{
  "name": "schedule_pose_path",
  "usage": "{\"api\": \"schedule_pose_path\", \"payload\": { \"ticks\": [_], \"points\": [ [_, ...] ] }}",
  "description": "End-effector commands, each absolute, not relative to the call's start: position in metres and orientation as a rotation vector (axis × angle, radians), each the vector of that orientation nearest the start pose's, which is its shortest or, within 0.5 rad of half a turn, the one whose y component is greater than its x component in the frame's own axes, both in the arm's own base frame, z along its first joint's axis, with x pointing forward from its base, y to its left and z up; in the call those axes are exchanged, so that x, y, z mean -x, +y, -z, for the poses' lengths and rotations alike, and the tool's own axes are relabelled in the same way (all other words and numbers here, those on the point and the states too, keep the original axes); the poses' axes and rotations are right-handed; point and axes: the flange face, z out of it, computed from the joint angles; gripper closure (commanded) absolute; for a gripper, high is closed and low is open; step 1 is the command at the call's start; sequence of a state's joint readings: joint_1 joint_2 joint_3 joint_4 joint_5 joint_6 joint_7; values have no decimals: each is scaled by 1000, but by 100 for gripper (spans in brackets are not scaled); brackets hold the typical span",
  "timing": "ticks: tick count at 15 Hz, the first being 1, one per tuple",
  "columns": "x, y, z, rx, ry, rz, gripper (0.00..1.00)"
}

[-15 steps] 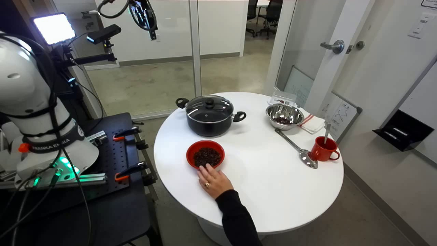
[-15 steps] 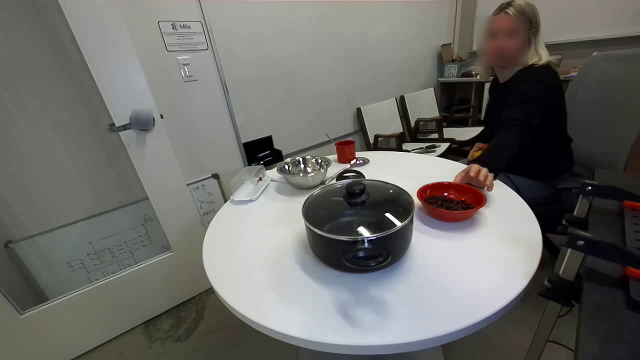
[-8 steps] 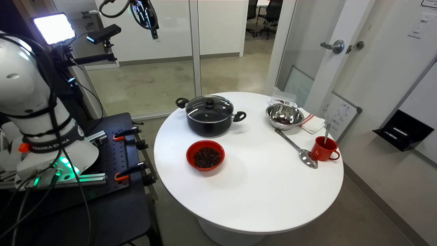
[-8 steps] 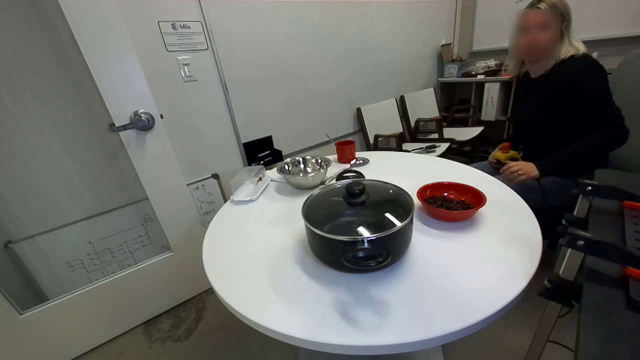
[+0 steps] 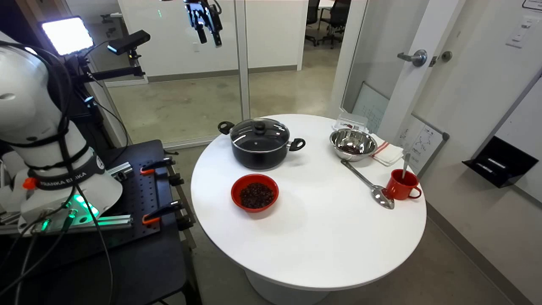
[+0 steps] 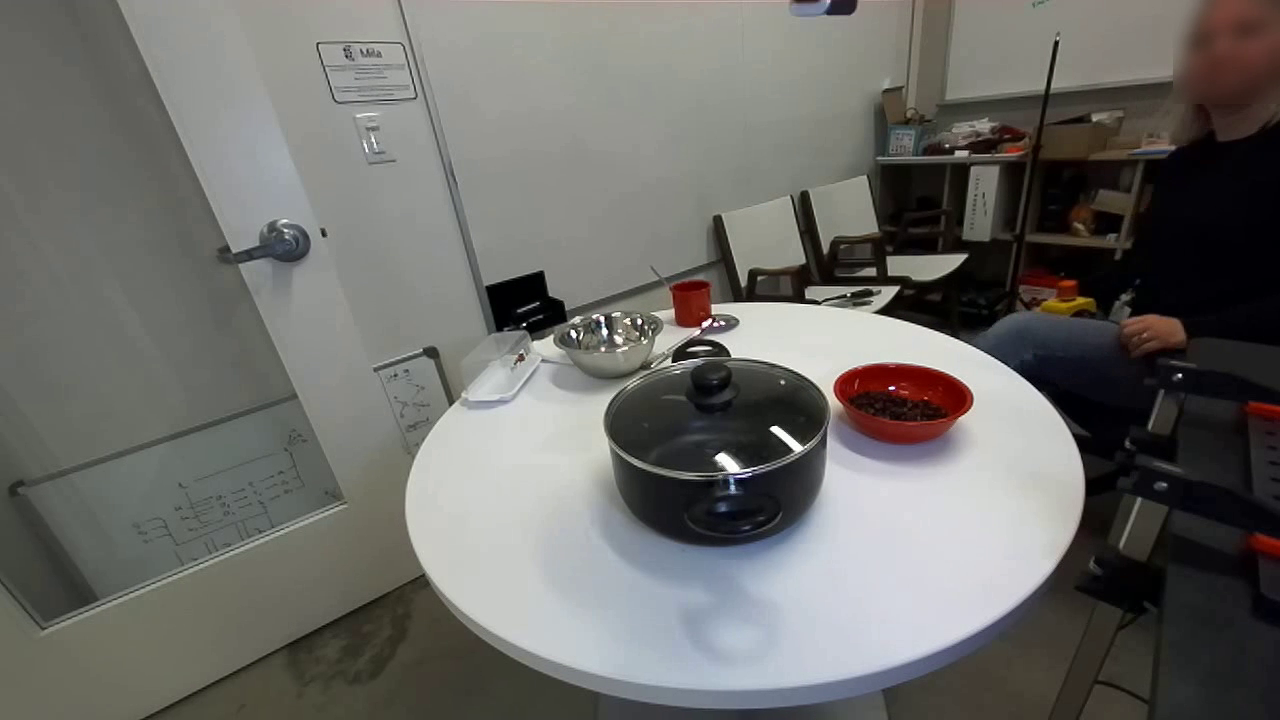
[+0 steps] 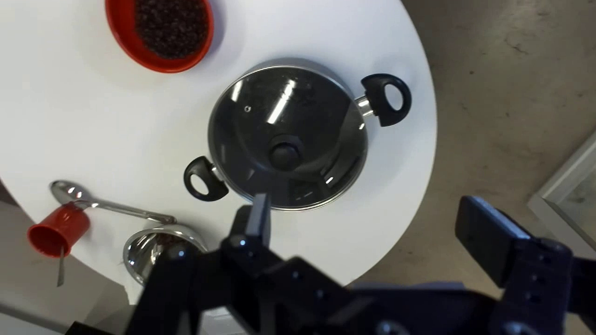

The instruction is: Pick up the lid from the pot and put it on the table, then pick up the red bowl and pour it's contents in the pot and pick up the lid and put it back on the pot

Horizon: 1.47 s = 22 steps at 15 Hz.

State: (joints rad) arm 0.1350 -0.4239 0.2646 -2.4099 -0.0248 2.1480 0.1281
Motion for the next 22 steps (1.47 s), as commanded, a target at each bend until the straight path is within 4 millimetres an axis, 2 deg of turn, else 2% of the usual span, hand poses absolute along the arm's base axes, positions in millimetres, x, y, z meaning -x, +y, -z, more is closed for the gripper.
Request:
{"api": "schedule_pose_path", "payload": {
  "ticks": [1, 4, 5, 8, 9, 13, 15, 20, 21, 22],
  "points": [
    [-456, 191, -468, 3221, -454, 261, 0],
    [-499, 178, -446, 3108, -381, 245, 0],
    [-515, 169, -435, 3044, -340, 296, 0],
    [-545, 146, -406, 2964, -235, 414, 0],
    [-550, 141, -396, 2963, -232, 413, 0],
    [-548, 144, -358, 3082, -331, 280, 0],
    [-548, 150, -349, 3134, -408, 267, 0],
    [-564, 178, -353, 3181, -527, 180, 0],
    [-548, 169, -349, 3139, -516, 215, 0],
    [-552, 173, -352, 3149, -527, 200, 0]
  ]
}}
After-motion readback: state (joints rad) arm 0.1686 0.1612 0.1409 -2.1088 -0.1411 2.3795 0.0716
